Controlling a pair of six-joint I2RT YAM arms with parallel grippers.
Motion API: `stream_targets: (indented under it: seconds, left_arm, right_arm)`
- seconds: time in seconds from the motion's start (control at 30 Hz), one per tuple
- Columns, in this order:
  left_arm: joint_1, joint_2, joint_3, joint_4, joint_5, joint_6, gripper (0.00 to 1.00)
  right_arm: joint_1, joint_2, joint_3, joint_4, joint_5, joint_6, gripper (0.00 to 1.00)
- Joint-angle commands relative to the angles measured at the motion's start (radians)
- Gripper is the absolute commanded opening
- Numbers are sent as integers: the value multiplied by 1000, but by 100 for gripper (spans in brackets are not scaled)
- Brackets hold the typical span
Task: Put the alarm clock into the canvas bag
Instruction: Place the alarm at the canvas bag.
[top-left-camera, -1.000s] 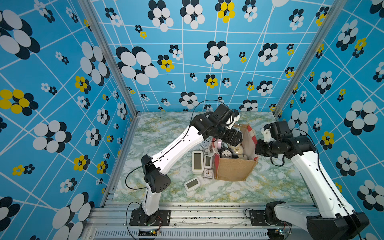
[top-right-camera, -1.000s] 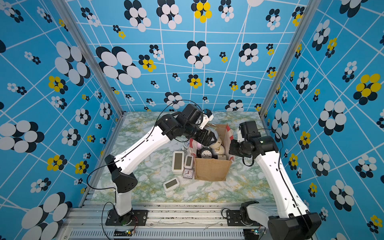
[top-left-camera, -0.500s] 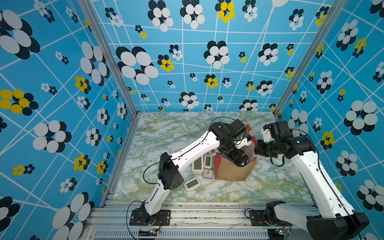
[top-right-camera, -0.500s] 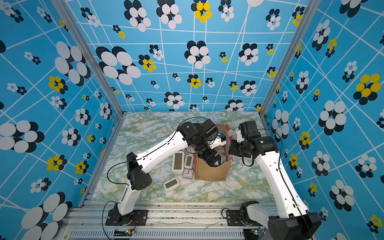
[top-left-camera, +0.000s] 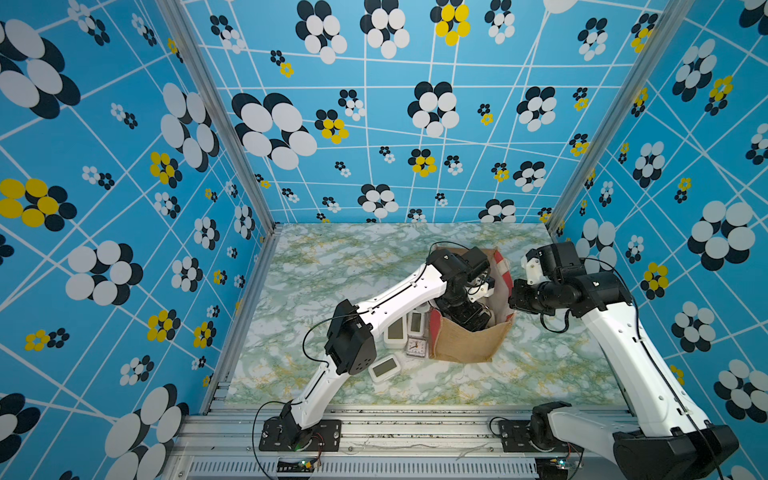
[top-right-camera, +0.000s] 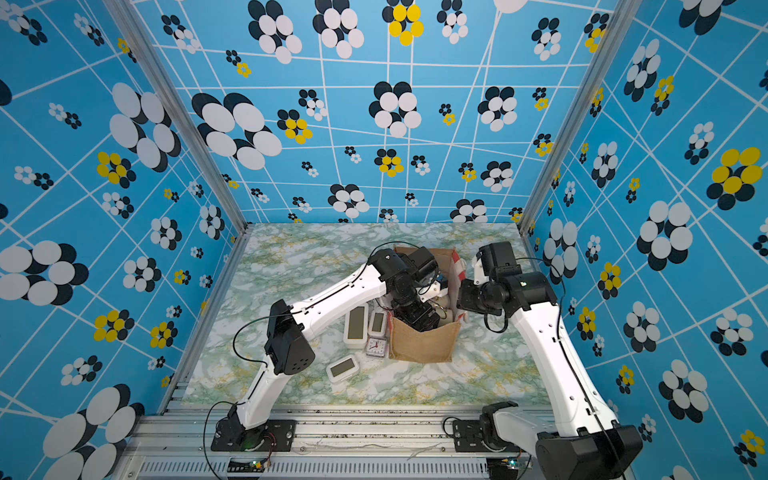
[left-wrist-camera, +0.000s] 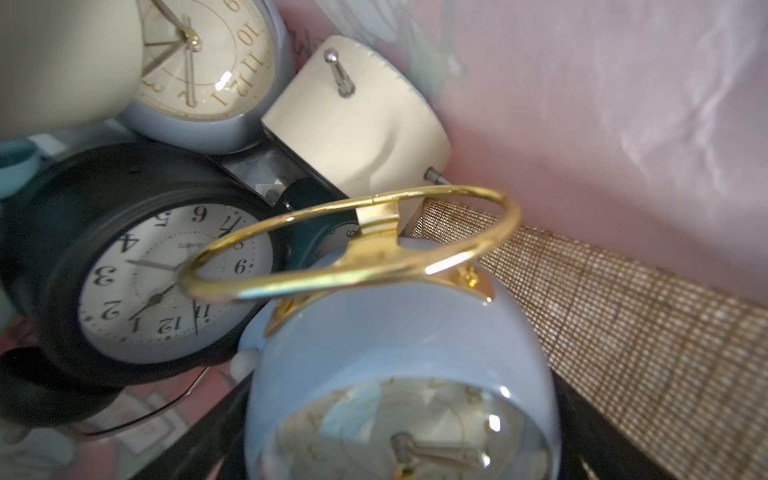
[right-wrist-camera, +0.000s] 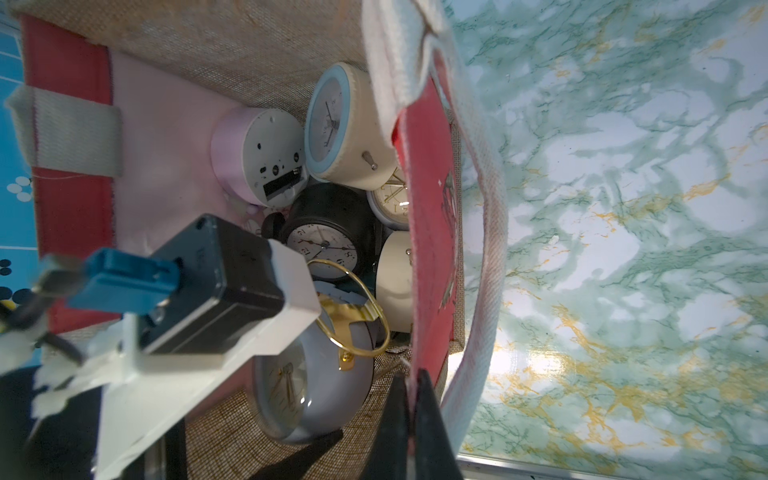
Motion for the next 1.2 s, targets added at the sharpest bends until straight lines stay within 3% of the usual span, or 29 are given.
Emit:
stream_targets:
  seconds: [0.0,0.17,0.4,0.53,0.67,0.77,1.17]
  left_arm:
    - [34,71,20,-22,-113,-41,39]
    - [32,115,39,-33,-78,-30,42]
    - [22,69,-2,42,92,-13,65]
    - [26,24,-5,91,126,-35,85]
    - [38,-20,-3,127,129,-66,96]
    - [47,-58,-3,153,138,-80,100]
    - [70,-150,-2,171,130,-113,99]
  right_arm:
    - [4,-13,26,-20,-12,-3,0]
    - [4,-9,29,-17,-13,-1,0]
    - [3,-3,26,-13,-12,-1,0]
    - [4,-4,24,-11,-10,0,0]
    - [4,-2,24,-11,-7,-1,0]
    - [4,1,26,-11,-7,-3,0]
    - [3,1,23,-8,1,-4,1]
